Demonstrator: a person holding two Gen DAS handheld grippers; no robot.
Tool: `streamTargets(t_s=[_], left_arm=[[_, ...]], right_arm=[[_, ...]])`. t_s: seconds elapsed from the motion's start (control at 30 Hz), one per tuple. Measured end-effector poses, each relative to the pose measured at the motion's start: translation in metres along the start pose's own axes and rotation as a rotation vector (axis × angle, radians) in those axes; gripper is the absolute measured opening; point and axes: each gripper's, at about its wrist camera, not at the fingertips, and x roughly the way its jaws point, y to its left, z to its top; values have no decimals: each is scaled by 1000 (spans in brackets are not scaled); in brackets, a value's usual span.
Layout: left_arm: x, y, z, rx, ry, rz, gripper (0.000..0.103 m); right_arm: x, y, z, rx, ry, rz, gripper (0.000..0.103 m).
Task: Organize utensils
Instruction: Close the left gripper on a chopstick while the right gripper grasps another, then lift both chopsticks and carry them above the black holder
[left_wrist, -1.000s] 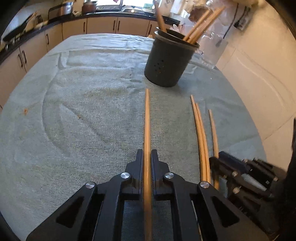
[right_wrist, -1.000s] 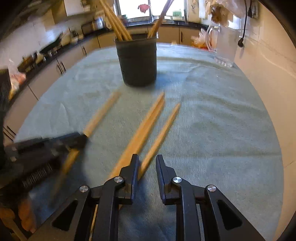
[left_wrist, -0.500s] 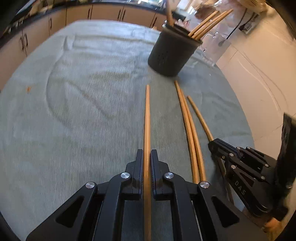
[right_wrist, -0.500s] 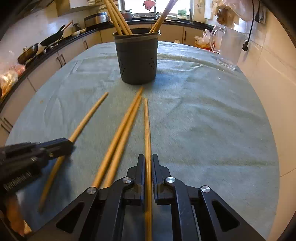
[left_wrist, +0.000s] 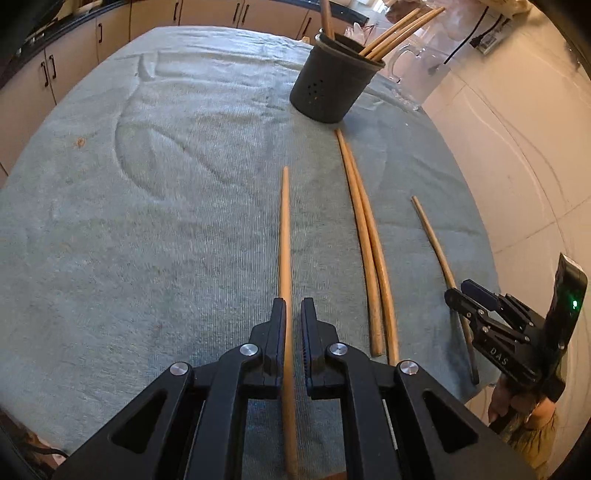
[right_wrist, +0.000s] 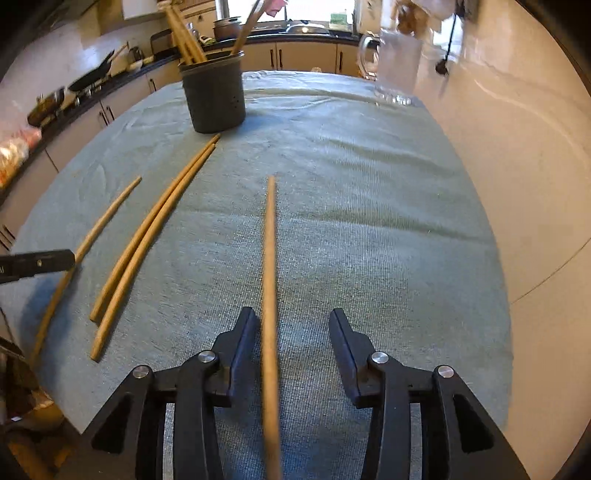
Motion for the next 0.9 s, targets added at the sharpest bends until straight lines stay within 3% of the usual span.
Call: streamTargets(t_s=[0.17, 0.33, 0.5, 0.6, 0.63, 0.67, 0.7, 0.8, 0.9], left_arm=[[12, -4, 26, 35, 20, 70, 20], [45, 3, 60, 37, 89, 119, 19], [58, -2, 83, 78, 93, 121, 20], [59, -4, 82, 92, 76, 121, 20], [59, -5, 80, 106, 61, 120, 20], [59, -6, 77, 120, 44, 127, 8], [59, -7, 74, 135, 30, 140, 5], [53, -2, 71, 110, 11, 94, 5], [23, -3, 64, 112, -84, 67, 5]], right_arm=[[10, 4, 20, -42, 26, -3, 40], [29, 12, 55, -62, 69, 34, 22], [58, 19, 97, -61, 155, 27, 18], [68, 25, 113, -68, 183, 12, 7], [69, 28, 114, -70, 180, 11, 7], [69, 30, 114, -72, 172, 8, 7], [69, 32, 113, -77, 160, 5, 6], [64, 28, 111, -35, 117, 52, 6], [41, 19, 111, 19, 21, 82, 6]])
